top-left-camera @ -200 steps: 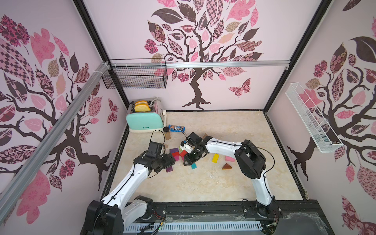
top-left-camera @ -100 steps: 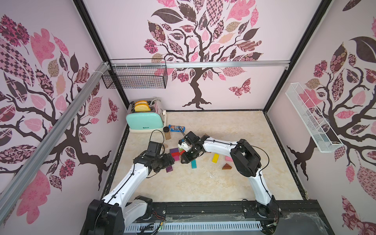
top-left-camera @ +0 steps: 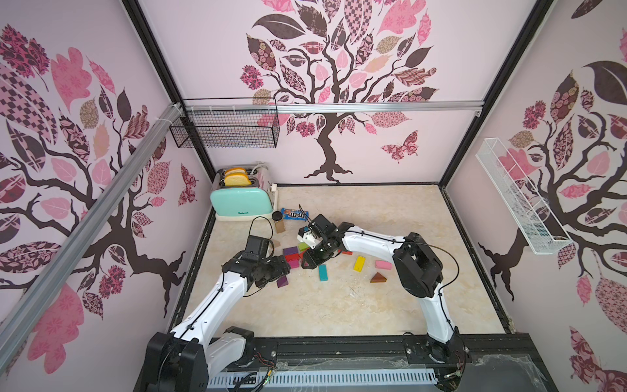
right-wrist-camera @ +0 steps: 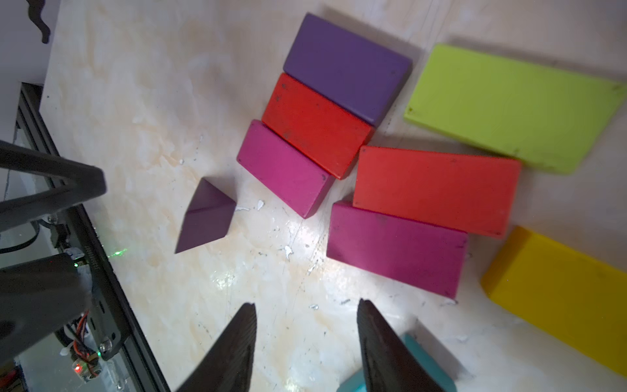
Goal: Assemble a piece of candy with building blocks
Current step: Adjust the building block at the center of the board.
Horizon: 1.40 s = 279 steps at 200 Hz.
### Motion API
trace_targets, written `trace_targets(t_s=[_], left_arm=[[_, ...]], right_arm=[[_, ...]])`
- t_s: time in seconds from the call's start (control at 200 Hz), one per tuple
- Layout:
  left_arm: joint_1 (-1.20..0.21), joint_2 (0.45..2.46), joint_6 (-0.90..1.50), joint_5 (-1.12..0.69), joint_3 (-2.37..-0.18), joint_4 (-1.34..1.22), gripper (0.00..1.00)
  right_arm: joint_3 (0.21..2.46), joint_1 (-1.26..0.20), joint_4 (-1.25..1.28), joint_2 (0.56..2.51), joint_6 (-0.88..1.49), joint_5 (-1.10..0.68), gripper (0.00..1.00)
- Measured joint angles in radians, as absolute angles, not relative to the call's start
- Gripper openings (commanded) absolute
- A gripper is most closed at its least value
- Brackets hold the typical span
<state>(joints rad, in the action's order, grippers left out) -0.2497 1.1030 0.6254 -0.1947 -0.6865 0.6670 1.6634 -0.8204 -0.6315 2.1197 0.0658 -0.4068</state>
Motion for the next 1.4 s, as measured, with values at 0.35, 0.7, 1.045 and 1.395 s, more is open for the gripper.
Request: trace_targets(t_s=[0.35, 0.7, 1.045, 1.395], left_arm=[[-0.221, 1.343, 0.624, -0.224, -0.824, 0.617, 0.79], [-0.133, 1.599, 0.643, -0.307, -0.981, 0.524, 0.79], [-0.126, 1.62, 0.63, -0.308, -1.04, 0.514, 0.79], [-0.107, 1.62, 0.628, -0.308, -1.034, 0.509, 0.79]], right_arm=[[2.085, -0.738, -0.728, 2.319, -0.003, -0.29, 0.53], [2.384, -0.71, -0.827, 2.58, -0.071, -0.199, 0.53], [2.417, -0.709, -0.852, 2.636, -0.158, -0.239, 0.54], [2.268, -0.725, -0.82, 2.555, -0.227, -0.283, 0.54]])
